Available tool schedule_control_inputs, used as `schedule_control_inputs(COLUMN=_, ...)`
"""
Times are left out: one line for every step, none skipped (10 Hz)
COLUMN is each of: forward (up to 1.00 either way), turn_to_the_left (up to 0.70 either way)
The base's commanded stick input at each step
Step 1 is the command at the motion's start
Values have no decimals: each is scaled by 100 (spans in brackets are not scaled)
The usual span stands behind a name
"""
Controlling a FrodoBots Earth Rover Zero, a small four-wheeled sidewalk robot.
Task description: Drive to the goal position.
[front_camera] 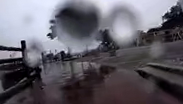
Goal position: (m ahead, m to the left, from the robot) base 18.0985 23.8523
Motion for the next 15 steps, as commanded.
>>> schedule_control_inputs(forward=100, turn_to_the_left=27)
schedule_control_inputs(forward=100, turn_to_the_left=36)
schedule_control_inputs(forward=100, turn_to_the_left=35)
schedule_control_inputs(forward=100, turn_to_the_left=14)
schedule_control_inputs(forward=100, turn_to_the_left=0)
schedule_control_inputs(forward=100, turn_to_the_left=0)
schedule_control_inputs(forward=100, turn_to_the_left=0)
schedule_control_inputs(forward=100, turn_to_the_left=0)
schedule_control_inputs(forward=100, turn_to_the_left=0)
schedule_control_inputs(forward=100, turn_to_the_left=1)
schedule_control_inputs(forward=100, turn_to_the_left=12)
schedule_control_inputs(forward=100, turn_to_the_left=15)
schedule_control_inputs(forward=100, turn_to_the_left=0)
schedule_control_inputs(forward=100, turn_to_the_left=0)
schedule_control_inputs(forward=100, turn_to_the_left=0)
